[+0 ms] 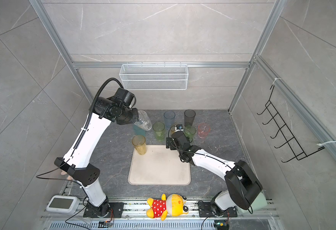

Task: Place the glasses into the tray
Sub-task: Place the glass on the tray.

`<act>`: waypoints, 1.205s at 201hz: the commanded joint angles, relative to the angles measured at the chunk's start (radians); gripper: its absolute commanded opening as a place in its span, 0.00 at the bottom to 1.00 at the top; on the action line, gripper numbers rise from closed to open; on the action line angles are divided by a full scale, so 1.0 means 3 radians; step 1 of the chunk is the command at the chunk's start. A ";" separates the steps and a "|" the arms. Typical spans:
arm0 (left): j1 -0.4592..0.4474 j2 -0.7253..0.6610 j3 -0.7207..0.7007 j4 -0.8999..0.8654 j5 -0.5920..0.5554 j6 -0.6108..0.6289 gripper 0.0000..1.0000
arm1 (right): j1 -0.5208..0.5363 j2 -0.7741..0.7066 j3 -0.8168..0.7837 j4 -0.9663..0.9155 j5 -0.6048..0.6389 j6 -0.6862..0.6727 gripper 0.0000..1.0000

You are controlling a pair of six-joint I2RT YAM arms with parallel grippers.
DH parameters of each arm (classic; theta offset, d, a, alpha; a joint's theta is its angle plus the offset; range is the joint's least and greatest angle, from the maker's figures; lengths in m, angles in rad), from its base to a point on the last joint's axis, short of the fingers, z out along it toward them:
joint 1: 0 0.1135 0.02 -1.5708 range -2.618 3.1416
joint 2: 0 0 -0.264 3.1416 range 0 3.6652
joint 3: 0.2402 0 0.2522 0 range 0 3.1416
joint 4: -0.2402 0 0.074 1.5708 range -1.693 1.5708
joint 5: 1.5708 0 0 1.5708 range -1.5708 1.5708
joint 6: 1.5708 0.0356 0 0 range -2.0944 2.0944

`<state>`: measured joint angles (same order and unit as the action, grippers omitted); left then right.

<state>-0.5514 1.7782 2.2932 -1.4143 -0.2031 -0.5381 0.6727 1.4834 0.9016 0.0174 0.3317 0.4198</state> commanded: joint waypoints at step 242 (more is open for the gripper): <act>-0.0901 -0.1344 -0.1700 -0.0777 -0.0340 -0.0633 0.00 | -0.0028 0.0097 0.0119 -0.0103 -0.0068 0.0083 1.00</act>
<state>-0.8185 1.4239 1.8214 -1.5208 -0.3088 -0.6960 0.6670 1.5040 0.9146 0.0101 0.3199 0.4274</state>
